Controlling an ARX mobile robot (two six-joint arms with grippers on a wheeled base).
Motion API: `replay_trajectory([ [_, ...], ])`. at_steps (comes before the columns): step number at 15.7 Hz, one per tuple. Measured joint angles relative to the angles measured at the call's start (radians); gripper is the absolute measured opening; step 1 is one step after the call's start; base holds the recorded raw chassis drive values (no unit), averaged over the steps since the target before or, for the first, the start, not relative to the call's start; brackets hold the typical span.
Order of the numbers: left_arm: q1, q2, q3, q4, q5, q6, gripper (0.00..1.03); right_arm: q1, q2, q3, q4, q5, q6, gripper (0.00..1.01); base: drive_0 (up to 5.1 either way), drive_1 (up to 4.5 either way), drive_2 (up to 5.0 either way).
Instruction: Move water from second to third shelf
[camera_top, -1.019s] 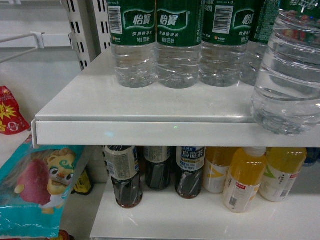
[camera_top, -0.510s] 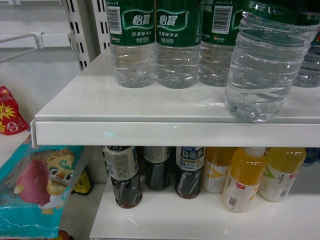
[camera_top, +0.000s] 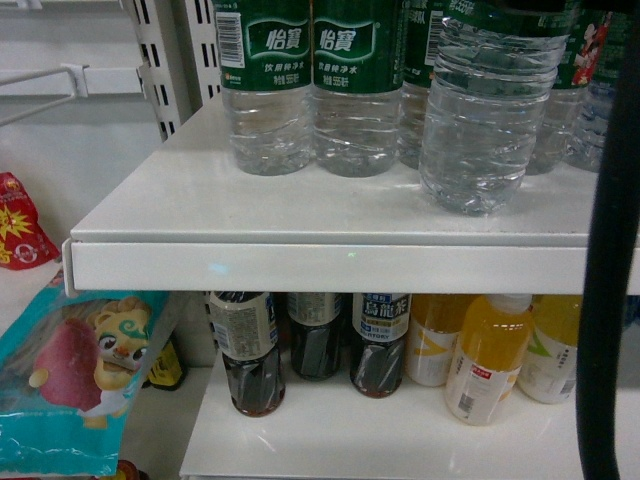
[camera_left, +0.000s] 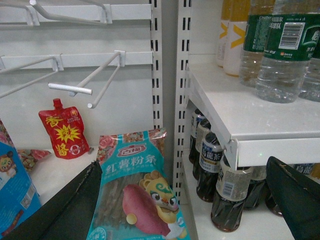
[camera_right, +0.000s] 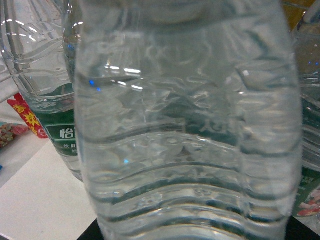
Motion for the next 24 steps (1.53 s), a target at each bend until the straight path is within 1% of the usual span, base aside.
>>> replay_trajectory([
  [1,0.000,0.000,0.000,0.000,0.000,0.000,0.98,-0.003,0.006,0.006,0.000,0.001,0.000,0.42,0.0,0.00,0.0],
  [4,0.000,0.000,0.000,0.000,0.000,0.000,0.98,-0.027,0.019,0.030,-0.032,-0.019,0.027,0.42,0.0,0.00,0.0],
  [6,0.000,0.000,0.000,0.000,0.000,0.000,0.98,-0.025,0.032,0.045,-0.040,-0.018,0.033,0.42,0.0,0.00,0.0],
  [9,0.000,0.000,0.000,0.000,0.000,0.000,0.98,-0.003,0.065,0.072,-0.038,0.006,0.030,0.42,0.0,0.00,0.0],
  [10,0.000,0.000,0.000,0.000,0.000,0.000,0.98,0.002,0.074,0.080,-0.038,0.011,0.022,0.42,0.0,0.00,0.0],
  [12,0.000,0.000,0.000,0.000,0.000,0.000,0.98,0.007,0.092,0.100,-0.040,0.010,0.016,0.42,0.0,0.00,0.0],
  [16,0.000,0.000,0.000,0.000,0.000,0.000,0.98,0.007,0.095,0.102,-0.039,0.010,0.011,0.42,0.0,0.00,0.0],
  [17,0.000,0.000,0.000,0.000,0.000,0.000,0.98,0.007,0.097,0.102,-0.038,0.010,0.005,0.54,0.0,0.00,0.0],
  [20,0.000,0.000,0.000,0.000,0.000,0.000,0.98,-0.001,0.104,0.105,-0.015,0.021,-0.021,0.84,0.0,0.00,0.0],
  [21,0.000,0.000,0.000,0.000,0.000,0.000,0.98,-0.003,0.104,0.111,-0.015,0.022,-0.023,0.95,0.0,0.00,0.0],
  [22,0.000,0.000,0.000,0.000,0.000,0.000,0.98,-0.007,0.103,0.114,-0.015,0.017,-0.023,1.00,0.0,0.00,0.0],
  [23,0.000,0.000,0.000,0.000,0.000,0.000,0.98,-0.007,0.101,0.114,-0.019,0.016,-0.023,0.97,0.0,0.00,0.0],
  [24,0.000,0.000,0.000,0.000,0.000,0.000,0.98,-0.007,0.094,0.114,-0.037,0.013,-0.023,0.98,0.0,0.00,0.0],
])
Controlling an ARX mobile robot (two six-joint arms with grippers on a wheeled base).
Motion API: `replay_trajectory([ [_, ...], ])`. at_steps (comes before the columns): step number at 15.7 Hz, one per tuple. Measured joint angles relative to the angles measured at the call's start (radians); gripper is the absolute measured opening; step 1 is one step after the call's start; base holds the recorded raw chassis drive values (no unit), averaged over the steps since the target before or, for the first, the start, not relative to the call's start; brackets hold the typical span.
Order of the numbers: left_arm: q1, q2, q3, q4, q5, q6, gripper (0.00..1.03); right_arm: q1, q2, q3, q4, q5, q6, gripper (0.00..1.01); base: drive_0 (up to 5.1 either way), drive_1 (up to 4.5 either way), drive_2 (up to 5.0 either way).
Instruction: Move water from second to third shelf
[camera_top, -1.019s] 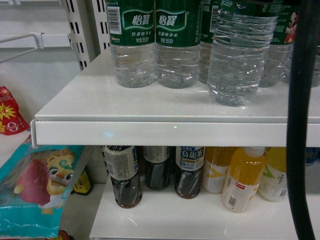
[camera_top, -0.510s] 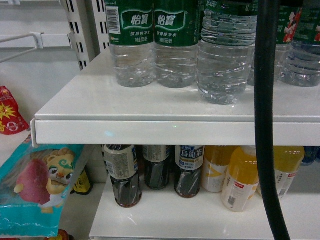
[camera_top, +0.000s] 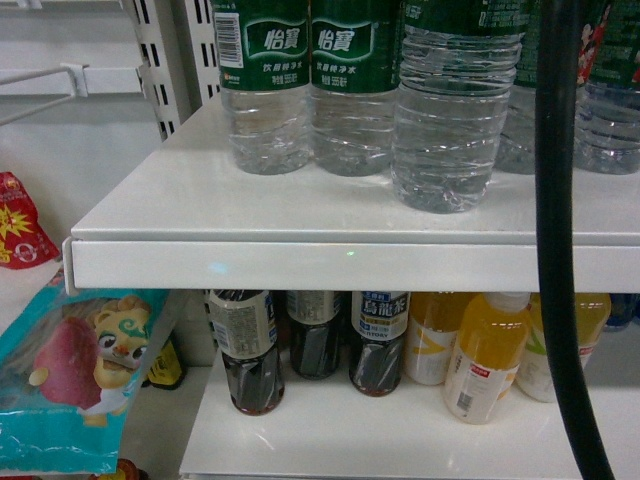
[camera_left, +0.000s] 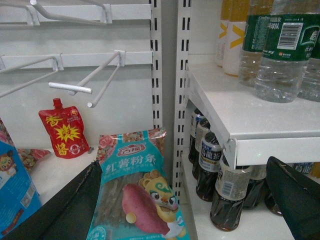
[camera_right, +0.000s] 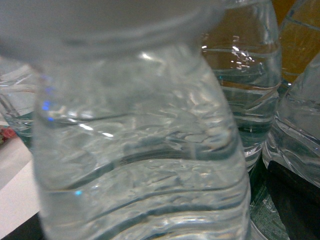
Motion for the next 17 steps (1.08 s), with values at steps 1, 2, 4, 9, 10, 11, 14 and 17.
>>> replay_trajectory([
  [1,0.000,0.000,0.000,0.000,0.000,0.000,0.98,0.000,-0.013,0.000,-0.010,-0.007,0.000,0.98,0.0,0.00,0.0],
  [2,0.000,0.000,0.000,0.000,0.000,0.000,0.98,0.000,-0.034,0.000,-0.022,-0.020,0.001,0.98,0.0,0.00,0.0],
  [4,0.000,0.000,0.000,0.000,0.000,0.000,0.98,0.000,-0.085,-0.006,-0.032,-0.038,0.001,0.98,0.0,0.00,0.0],
  [9,0.000,0.000,0.000,0.000,0.000,0.000,0.98,-0.027,-0.170,-0.100,-0.069,-0.079,0.000,0.98,0.0,0.00,0.0],
  [10,0.000,0.000,0.000,0.000,0.000,0.000,0.98,-0.033,-0.214,-0.127,-0.076,-0.100,0.000,0.98,0.0,0.00,0.0],
  [11,0.000,0.000,0.000,0.000,0.000,0.000,0.98,-0.041,-0.252,-0.148,-0.076,-0.108,0.001,0.98,0.0,0.00,0.0],
  [14,0.000,0.000,0.000,0.000,0.000,0.000,0.98,-0.087,-0.394,-0.238,-0.116,-0.140,0.021,0.98,0.0,0.00,0.0],
  [17,0.000,0.000,0.000,0.000,0.000,0.000,0.98,-0.158,-0.663,-0.492,0.016,0.172,-0.055,0.68,0.0,0.00,0.0],
])
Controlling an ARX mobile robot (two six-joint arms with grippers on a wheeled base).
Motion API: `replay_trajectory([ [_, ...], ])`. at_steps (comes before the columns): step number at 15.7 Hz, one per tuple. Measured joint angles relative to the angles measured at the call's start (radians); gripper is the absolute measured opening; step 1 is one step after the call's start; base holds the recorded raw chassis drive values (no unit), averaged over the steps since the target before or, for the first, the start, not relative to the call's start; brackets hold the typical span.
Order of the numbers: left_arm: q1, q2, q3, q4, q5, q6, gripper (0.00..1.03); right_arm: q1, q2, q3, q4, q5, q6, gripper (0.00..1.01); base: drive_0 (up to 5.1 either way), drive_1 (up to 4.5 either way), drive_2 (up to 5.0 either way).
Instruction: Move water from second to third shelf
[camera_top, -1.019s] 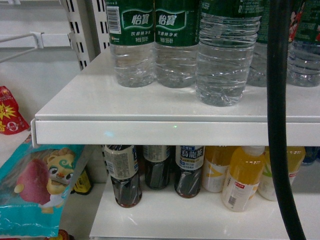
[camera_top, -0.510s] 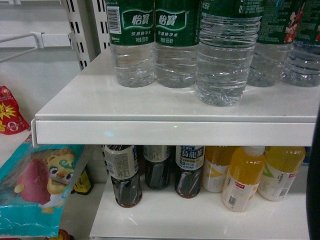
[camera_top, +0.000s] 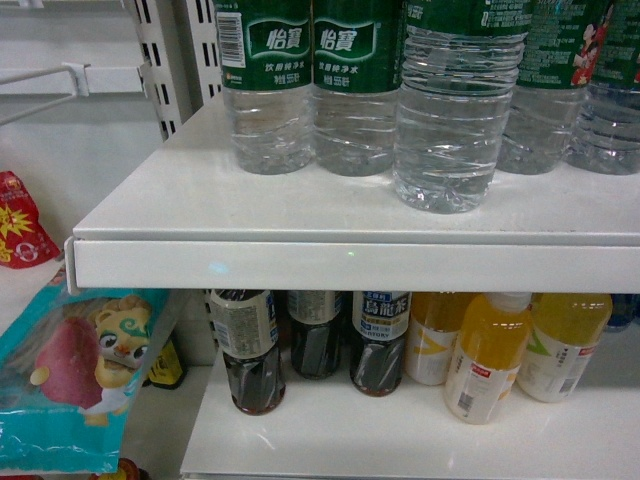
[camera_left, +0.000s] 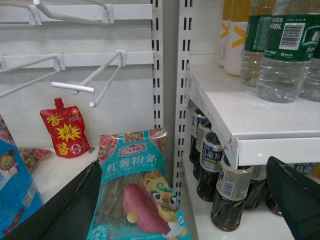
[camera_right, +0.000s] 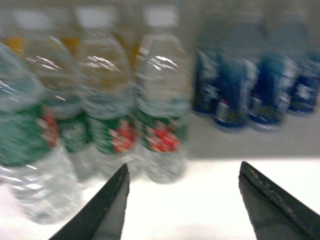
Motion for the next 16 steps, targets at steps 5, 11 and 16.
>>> replay_trajectory([
  [5,0.000,0.000,0.000,0.000,0.000,0.000,0.98,-0.279,-0.422,-0.299,-0.092,-0.231,-0.027,0.02,0.0,0.00,0.0],
  [11,0.000,0.000,0.000,0.000,0.000,0.000,0.98,-0.279,-0.498,-0.378,-0.093,-0.231,-0.027,0.02,0.0,0.00,0.0],
  [16,0.000,0.000,0.000,0.000,0.000,0.000,0.98,-0.279,-0.546,-0.420,-0.108,-0.231,-0.027,0.02,0.0,0.00,0.0],
])
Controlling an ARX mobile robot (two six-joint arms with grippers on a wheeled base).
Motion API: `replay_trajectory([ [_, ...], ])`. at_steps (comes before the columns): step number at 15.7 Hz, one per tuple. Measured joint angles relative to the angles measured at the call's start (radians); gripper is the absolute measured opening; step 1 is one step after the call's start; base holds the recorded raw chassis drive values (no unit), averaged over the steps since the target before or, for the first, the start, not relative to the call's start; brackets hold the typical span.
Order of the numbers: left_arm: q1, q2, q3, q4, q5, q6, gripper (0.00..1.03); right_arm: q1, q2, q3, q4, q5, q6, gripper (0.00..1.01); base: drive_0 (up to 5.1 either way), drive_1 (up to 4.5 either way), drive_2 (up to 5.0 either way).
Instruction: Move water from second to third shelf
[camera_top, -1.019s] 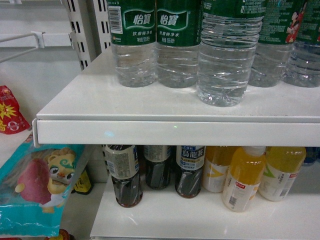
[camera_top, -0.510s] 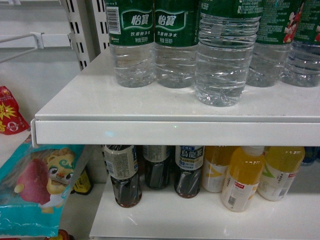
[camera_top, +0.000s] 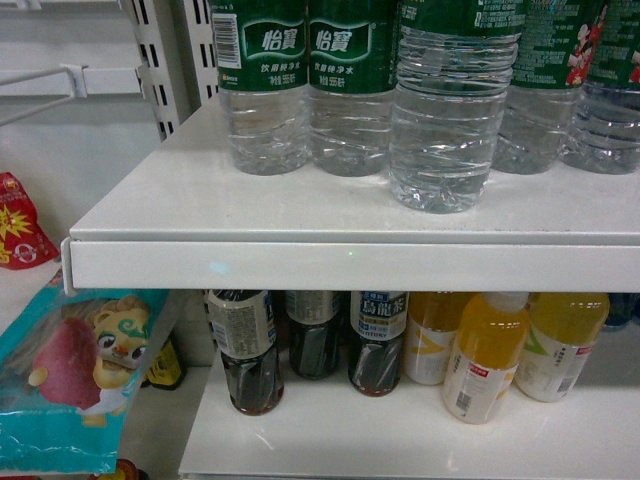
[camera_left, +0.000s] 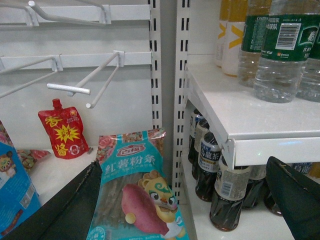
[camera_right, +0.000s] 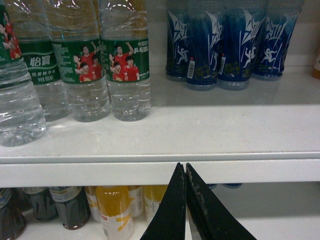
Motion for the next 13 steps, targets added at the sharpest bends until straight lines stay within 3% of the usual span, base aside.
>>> replay_trajectory([
  [5,0.000,0.000,0.000,0.000,0.000,0.000,0.98,0.000,-0.093,-0.045,-0.043,0.000,0.000,0.02,0.0,0.00,0.0],
  [7,0.000,0.000,0.000,-0.001,-0.002,0.000,0.98,0.000,-0.283,-0.081,-0.226,0.000,0.000,0.02,0.0,0.00,0.0],
  [8,0.000,0.000,0.000,0.002,0.003,0.000,0.98,0.000,-0.287,-0.077,-0.183,0.000,0.000,0.02,0.0,0.00,0.0],
  [13,0.000,0.000,0.000,0.000,0.000,0.000,0.98,0.000,-0.287,-0.081,-0.197,0.000,0.000,0.02,0.0,0.00,0.0],
])
